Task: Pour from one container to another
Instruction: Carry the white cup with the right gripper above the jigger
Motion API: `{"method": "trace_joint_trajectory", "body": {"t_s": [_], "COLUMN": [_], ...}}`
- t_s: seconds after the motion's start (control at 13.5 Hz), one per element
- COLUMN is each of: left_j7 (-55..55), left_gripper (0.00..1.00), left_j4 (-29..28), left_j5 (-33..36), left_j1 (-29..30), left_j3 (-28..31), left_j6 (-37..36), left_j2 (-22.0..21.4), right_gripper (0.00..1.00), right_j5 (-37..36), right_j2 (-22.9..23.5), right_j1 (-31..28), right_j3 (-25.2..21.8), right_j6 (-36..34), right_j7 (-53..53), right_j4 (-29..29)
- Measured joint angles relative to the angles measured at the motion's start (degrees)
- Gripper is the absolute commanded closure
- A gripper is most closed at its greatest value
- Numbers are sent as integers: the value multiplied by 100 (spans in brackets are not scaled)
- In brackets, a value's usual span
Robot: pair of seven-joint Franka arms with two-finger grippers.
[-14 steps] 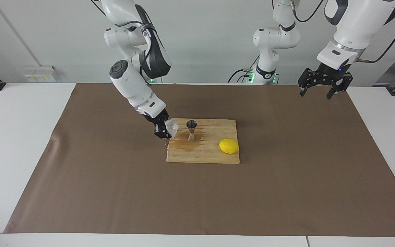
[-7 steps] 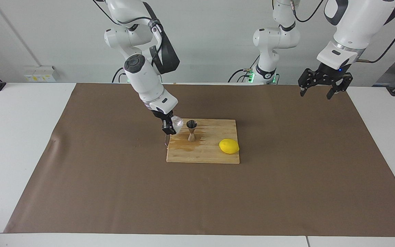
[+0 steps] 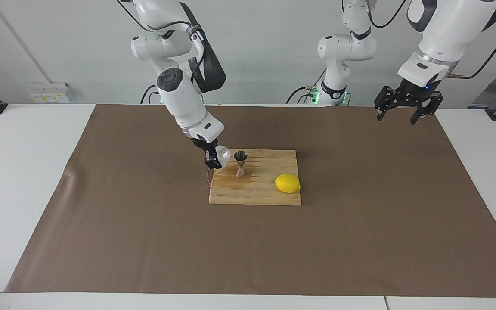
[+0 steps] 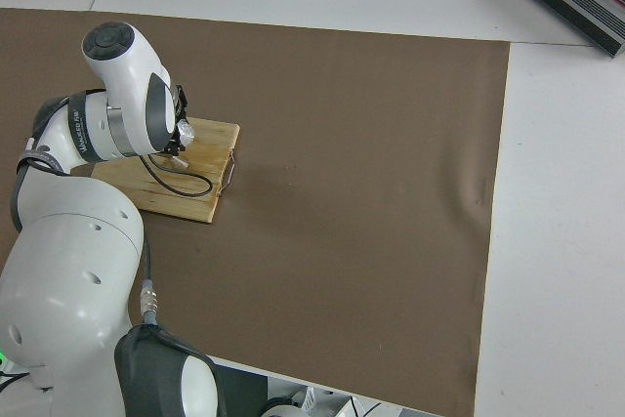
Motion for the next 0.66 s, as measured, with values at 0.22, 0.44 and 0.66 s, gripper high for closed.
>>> {"method": "trace_joint_trajectory", "body": {"t_s": [0.22, 0.44, 0.66], "left_j7": [0, 0, 0], "left_gripper": [0, 0, 0], "left_j4": [0, 0, 0], "left_j5": [0, 0, 0], "left_j1": [0, 0, 0], "left_j3": [0, 0, 0], "left_j6": [0, 0, 0], "left_j2": [0, 0, 0], "right_gripper": [83, 83, 83], "right_j5": [-438, -736, -1015], "right_j2": [8, 17, 21], "right_j1": [126, 165, 231], "right_j3": [1, 4, 66], "right_j6": [-6, -11, -16], "right_j7": [217, 267, 282], "right_j4": [74, 94, 108]}}
